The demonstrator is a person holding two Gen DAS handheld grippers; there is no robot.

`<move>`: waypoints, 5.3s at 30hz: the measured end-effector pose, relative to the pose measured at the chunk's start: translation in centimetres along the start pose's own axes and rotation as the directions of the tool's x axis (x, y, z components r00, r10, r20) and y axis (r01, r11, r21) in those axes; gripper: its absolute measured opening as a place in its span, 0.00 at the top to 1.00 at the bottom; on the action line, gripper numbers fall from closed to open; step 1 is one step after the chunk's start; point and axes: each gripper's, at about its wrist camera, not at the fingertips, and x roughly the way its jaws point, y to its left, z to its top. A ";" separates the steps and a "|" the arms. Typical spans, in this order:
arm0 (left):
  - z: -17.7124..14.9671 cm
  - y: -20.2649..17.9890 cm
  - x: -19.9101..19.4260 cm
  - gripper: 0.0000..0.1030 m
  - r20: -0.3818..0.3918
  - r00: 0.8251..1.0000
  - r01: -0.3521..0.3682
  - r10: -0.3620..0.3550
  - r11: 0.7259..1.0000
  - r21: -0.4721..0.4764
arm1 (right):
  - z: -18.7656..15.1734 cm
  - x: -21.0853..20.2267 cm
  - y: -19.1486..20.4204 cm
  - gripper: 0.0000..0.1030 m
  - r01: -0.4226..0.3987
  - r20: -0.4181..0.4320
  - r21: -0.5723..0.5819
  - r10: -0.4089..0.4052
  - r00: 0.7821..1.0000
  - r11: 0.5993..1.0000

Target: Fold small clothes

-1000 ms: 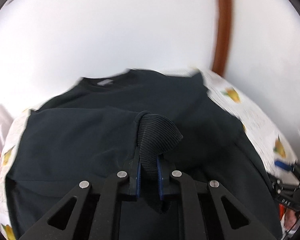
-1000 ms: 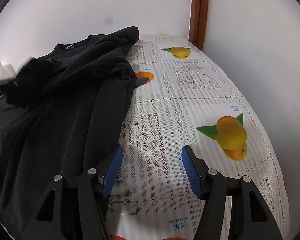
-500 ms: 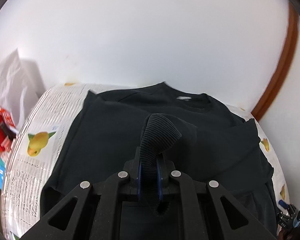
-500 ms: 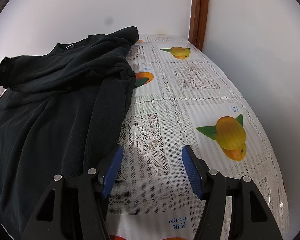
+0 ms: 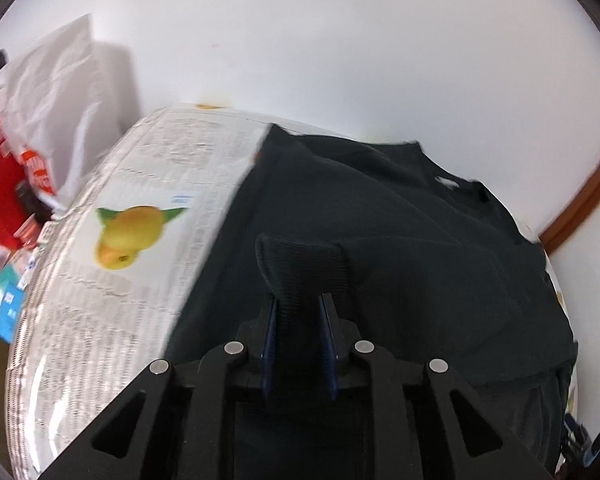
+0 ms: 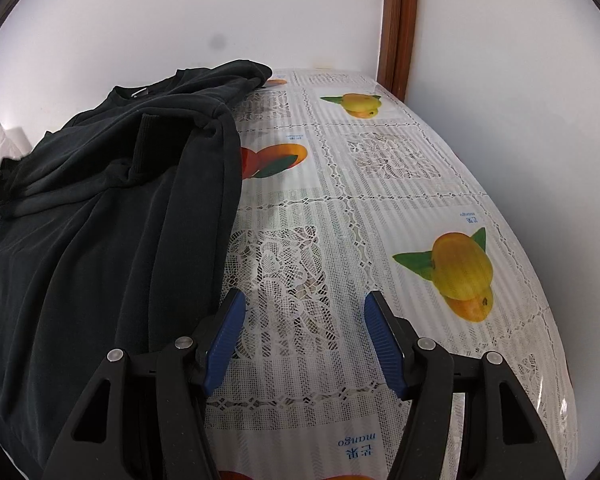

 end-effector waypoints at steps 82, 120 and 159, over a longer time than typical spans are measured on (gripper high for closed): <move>-10.8 2.3 -9.6 0.42 -0.003 0.986 -0.164 0.167 0.967 0.196 | -2.8 -4.4 4.0 0.44 0.010 0.013 0.016 -0.010 1.000 1.000; -20.3 2.5 -15.5 0.92 0.002 0.999 -0.051 0.052 0.970 0.237 | -8.3 -8.1 7.5 0.92 -0.079 0.010 -0.006 0.079 0.997 0.997; -8.4 -1.9 -18.6 0.92 0.255 0.965 0.014 -0.053 0.988 0.153 | 5.0 -12.8 5.0 0.92 -0.200 0.283 0.031 0.183 0.942 0.979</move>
